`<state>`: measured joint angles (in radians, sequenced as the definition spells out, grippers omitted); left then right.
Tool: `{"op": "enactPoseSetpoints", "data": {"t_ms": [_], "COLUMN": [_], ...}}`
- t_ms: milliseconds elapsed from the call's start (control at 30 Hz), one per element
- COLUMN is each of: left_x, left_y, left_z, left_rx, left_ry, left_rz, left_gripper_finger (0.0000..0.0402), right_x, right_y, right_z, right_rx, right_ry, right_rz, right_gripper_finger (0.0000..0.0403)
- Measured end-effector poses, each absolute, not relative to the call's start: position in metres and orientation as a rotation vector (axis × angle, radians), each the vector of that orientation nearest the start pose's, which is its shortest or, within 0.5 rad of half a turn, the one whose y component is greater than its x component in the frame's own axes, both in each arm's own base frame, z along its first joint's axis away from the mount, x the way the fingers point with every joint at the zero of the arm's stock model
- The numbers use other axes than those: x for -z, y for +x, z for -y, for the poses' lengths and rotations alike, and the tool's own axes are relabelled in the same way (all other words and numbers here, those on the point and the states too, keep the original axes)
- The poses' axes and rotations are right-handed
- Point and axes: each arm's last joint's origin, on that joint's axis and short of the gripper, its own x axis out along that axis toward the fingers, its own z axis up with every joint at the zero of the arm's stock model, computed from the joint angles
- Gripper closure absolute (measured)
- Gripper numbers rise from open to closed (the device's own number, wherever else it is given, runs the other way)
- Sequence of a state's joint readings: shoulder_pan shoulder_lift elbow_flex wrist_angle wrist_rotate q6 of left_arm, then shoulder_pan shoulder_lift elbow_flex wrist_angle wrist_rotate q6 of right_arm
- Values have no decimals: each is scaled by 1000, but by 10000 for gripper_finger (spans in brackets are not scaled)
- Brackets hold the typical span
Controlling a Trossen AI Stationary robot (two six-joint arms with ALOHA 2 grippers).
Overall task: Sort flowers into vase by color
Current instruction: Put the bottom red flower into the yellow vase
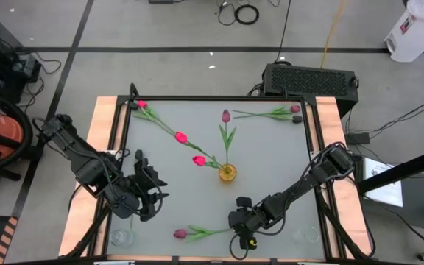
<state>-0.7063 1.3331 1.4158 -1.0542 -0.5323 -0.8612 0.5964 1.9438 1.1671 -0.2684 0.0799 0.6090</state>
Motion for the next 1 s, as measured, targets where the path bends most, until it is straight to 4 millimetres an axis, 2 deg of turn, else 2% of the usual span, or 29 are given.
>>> {"op": "enactPoseSetpoints", "data": {"t_ms": [500,1000], "left_x": [-364,-365], "left_y": [199,201], "left_z": [151,152], "left_rx": [-182,-173], "left_ry": [-247,-264], "left_rz": [-778,-761], "left_gripper_finger": [235,235], "right_x": [-135,-130], "right_y": [308,307], "right_z": [-219,-218], "right_rx": [-131,-111], "right_ry": [223,206], "right_rz": [-1128,-1166], "right_gripper_finger": [245,347]}}
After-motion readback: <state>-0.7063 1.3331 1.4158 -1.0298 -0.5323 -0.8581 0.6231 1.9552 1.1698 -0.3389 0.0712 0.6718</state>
